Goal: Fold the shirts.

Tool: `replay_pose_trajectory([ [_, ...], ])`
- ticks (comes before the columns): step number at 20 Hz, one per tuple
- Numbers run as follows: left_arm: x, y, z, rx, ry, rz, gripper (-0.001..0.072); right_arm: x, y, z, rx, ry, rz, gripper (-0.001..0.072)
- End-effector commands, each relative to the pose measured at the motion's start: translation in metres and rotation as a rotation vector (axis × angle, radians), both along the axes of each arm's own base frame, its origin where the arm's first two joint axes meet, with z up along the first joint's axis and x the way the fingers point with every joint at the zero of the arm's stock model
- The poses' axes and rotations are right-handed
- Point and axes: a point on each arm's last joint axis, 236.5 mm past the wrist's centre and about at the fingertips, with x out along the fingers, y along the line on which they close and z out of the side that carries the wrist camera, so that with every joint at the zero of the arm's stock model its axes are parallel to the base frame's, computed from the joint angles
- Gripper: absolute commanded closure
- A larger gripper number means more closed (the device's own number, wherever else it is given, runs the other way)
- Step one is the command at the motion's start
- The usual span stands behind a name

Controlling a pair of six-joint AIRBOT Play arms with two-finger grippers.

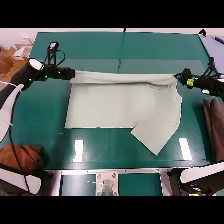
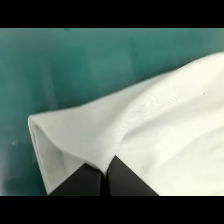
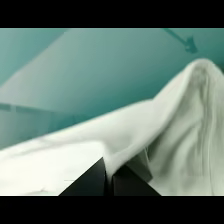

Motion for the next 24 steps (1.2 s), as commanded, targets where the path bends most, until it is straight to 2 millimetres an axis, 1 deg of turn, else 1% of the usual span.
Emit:
replay_pose_trajectory([
  [1,-0.023,0.008,-0.021,0.080,0.101,-0.051,0.0689,-0.037,0.006,-0.026,-0.057,0.156,0.109,0.0695],
  [4,-0.029,0.008,-0.032,0.086,0.138,-0.067,0.0688,-0.061,0.000,-0.047,-0.103,0.288,0.129,0.0696],
  [6,-0.031,0.007,-0.041,0.088,0.158,-0.071,0.0688,-0.069,-0.008,-0.056,-0.134,0.341,0.119,0.0696],
  [8,-0.032,0.008,-0.047,0.088,0.173,-0.072,0.0689,-0.071,-0.010,-0.058,-0.140,0.352,0.112,0.0695],
  [13,-0.041,0.009,-0.072,0.100,0.238,-0.084,0.0688,-0.071,-0.013,-0.060,-0.153,0.354,0.109,0.0695],
  [15,-0.040,0.010,-0.075,0.101,0.243,-0.076,0.0689,-0.071,-0.013,-0.061,-0.151,0.359,0.106,0.0694],
  [18,-0.039,0.009,-0.074,0.096,0.238,-0.072,0.0688,-0.070,-0.008,-0.060,-0.153,0.358,0.116,0.0694],
  [21,-0.045,0.005,-0.074,0.076,0.263,-0.083,0.0687,-0.069,0.001,-0.060,-0.157,0.355,0.136,0.0692],
  [22,-0.049,0.003,-0.074,0.073,0.278,-0.092,0.0556,-0.068,0.004,-0.060,-0.158,0.353,0.141,0.0632],
  [23,-0.054,0.002,-0.074,0.070,0.295,-0.104,0.0290,-0.066,0.004,-0.057,-0.158,0.347,0.141,0.0560],
  [24,-0.060,0.002,-0.072,0.074,0.314,-0.120,0.0239,-0.064,0.004,-0.053,-0.154,0.341,0.145,0.0551],
])
